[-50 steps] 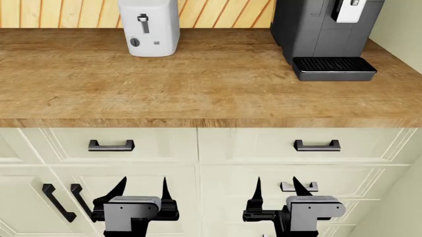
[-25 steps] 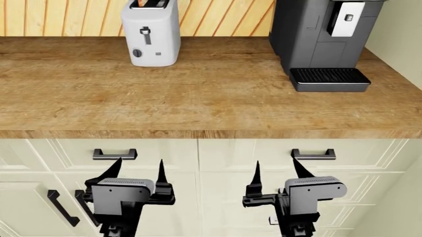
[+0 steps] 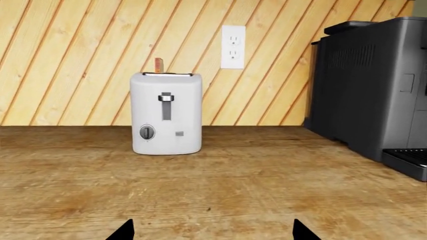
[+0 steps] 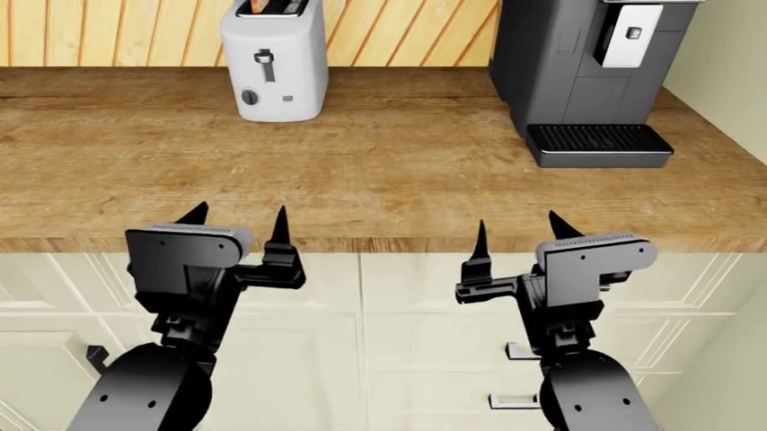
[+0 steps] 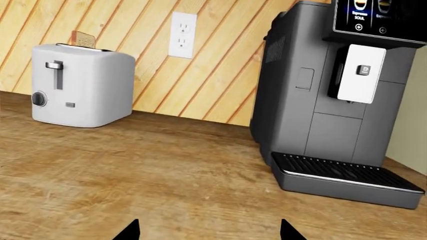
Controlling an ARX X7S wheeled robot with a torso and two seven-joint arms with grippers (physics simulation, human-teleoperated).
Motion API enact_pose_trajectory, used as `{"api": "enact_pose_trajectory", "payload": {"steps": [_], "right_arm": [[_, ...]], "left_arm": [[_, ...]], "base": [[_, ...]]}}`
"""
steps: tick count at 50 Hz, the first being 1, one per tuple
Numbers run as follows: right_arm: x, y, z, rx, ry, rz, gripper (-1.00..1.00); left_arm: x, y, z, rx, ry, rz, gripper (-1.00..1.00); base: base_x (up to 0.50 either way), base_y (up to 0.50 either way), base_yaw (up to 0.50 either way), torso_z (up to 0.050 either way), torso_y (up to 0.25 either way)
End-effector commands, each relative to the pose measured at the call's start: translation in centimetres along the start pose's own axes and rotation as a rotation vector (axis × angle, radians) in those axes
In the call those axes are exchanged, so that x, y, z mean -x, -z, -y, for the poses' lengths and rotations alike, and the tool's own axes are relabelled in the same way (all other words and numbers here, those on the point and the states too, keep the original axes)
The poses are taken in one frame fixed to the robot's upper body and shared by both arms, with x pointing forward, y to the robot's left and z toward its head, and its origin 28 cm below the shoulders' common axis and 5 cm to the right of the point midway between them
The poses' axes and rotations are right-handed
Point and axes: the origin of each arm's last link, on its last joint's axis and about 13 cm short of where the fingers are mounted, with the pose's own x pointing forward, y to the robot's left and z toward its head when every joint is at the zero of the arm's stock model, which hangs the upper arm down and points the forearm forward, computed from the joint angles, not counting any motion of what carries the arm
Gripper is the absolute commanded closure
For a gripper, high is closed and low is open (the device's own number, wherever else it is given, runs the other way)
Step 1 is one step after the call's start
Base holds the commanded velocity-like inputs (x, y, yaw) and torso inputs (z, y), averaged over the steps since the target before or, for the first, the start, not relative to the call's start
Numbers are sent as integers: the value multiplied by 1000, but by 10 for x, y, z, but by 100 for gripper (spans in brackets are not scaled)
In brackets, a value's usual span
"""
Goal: Push down the lever of the toaster to turn it on.
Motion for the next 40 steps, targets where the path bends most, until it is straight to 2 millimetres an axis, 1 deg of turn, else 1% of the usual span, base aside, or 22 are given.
{"api": "enact_pose_trajectory", "payload": {"steps": [1, 6, 8, 21, 28, 40], "right_arm": [[-9, -12, 5, 4, -4, 14, -100], [-8, -9, 4, 3, -7, 7, -100], [-8, -9, 3, 5, -12, -1, -100], [-5, -2, 1, -3, -21, -8, -100], [-4, -4, 0, -7, -22, -9, -100], [-2, 0, -1, -14, -21, -9, -100]], "left_arm": [[-10, -13, -3, 9, 11, 6, -100], [-8, -9, -3, 13, 20, -18, -100], [-7, -8, -3, 17, 18, -25, -100], [-5, -7, -5, 15, -3, -17, -100], [-3, -8, -6, 13, -9, -13, -100], [-3, -8, -6, 4, -15, -9, -100]], "base": [[0, 0, 0, 50, 0], [0, 0, 0, 50, 0], [0, 107, 0, 0, 0], [0, 500, 0, 0, 0], [0, 500, 0, 0, 0], [0, 500, 0, 0, 0]]}}
